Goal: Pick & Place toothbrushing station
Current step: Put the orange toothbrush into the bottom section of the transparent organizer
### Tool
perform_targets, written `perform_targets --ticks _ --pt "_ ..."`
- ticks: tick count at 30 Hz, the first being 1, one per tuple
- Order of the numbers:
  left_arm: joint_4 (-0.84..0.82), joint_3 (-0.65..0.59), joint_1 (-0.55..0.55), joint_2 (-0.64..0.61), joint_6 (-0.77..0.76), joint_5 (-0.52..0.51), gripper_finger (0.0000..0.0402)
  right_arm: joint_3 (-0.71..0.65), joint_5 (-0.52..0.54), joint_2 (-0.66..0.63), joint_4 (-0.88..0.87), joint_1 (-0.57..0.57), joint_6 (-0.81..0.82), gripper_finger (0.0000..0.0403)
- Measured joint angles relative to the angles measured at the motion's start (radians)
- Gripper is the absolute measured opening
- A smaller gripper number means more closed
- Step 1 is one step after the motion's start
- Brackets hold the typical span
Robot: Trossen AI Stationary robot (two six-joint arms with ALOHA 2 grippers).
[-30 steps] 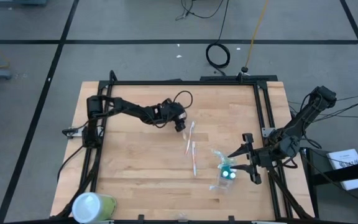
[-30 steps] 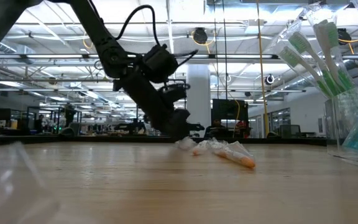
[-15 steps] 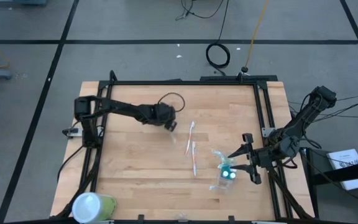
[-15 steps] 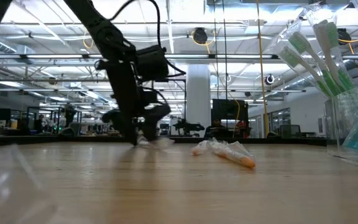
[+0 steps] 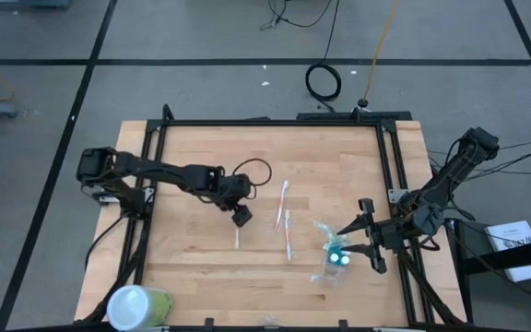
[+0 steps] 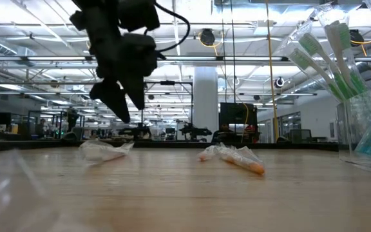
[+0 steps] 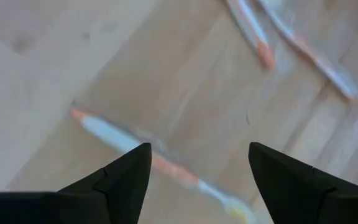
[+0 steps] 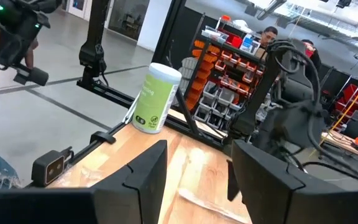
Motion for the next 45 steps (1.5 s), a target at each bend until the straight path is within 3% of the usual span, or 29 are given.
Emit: perform_targets --ticks 5,11,19,23,29,36,41,45 --pt "-0.06 0.0 -0.096 0.011 -0.103 -0.017 0.0278 0.0 0.0 0.0 0.0 0.0 0.0 0.0171" --pt "0.006 0.0 -0.21 0.082 -0.301 -0.048 0.0278 0.0 -0.002 0.0 0.0 0.0 0.0 0.0171" --pt "0.028 0.007 -0.217 0.21 -0.437 -0.064 0.0277 0.0 -0.003 0.0 0.018 0.0 0.001 0.0171" --pt "0.028 0.005 -0.212 0.212 -0.44 -0.061 0.0253 0.0 -0.003 0.0 0.025 0.0 0.007 0.0171" --pt "0.034 -0.001 -0.212 0.14 -0.395 -0.131 0.015 0.0 -0.003 0.0 0.023 0.0 0.007 0.0171" --pt "0.089 0.0 -0.178 0.113 -0.273 -0.142 0.0015 0.0 -0.001 0.0 0.021 0.0 0.007 0.0171" --pt "0.209 0.0 -0.15 0.108 -0.13 -0.166 0.0008 0.0 0.0 0.0 0.016 0.0 0.007 0.0171" --pt "0.187 0.001 -0.139 0.092 0.207 -0.143 0.0007 0.0 0.0 0.0 0.009 0.0 0.007 0.0171"
